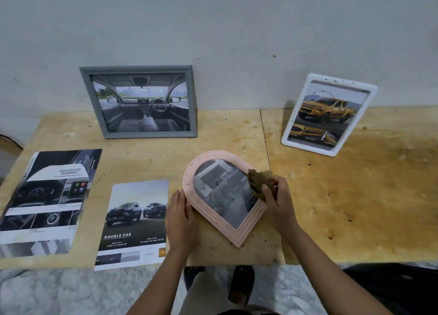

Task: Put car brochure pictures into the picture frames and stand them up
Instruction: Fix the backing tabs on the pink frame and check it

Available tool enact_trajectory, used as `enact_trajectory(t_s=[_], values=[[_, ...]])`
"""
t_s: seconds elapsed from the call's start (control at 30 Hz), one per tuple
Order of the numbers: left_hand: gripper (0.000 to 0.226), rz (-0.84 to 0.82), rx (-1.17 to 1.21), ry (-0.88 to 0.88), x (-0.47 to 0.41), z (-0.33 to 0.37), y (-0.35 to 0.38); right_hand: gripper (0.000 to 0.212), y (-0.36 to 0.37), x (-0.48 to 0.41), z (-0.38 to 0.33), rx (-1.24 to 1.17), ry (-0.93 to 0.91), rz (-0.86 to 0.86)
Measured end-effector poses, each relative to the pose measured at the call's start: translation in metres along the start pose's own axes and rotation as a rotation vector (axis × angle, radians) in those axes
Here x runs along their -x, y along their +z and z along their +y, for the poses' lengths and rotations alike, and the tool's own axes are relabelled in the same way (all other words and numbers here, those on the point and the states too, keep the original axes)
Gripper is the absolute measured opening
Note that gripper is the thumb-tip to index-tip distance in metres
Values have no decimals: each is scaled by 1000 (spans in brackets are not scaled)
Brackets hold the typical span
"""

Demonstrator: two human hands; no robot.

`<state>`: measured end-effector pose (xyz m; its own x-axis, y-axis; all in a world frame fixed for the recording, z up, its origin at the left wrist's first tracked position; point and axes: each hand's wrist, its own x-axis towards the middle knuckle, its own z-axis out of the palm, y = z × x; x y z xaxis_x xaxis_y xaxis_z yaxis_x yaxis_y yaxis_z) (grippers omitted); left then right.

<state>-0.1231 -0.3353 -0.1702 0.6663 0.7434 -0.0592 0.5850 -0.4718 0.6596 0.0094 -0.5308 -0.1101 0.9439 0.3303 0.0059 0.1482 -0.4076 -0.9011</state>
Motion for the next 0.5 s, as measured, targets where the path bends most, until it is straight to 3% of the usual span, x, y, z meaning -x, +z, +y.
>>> enact_trajectory(t_s=[0.1, 0.23, 0.37, 0.5], values=[[46, -40, 12, 56, -6, -5, -7, 25, 22, -9, -13, 85, -89, -128], [54, -120, 28, 136, -21, -11, -12, 41, 43, -37, -29, 274, -158, -36], [57, -191, -38, 231, -35, -19, -18, 28, 57, -71, -57, 199, -112, 2], [63, -313, -62, 313, -45, -25, -28, 27, 81, -96, -60, 316, -81, -20]])
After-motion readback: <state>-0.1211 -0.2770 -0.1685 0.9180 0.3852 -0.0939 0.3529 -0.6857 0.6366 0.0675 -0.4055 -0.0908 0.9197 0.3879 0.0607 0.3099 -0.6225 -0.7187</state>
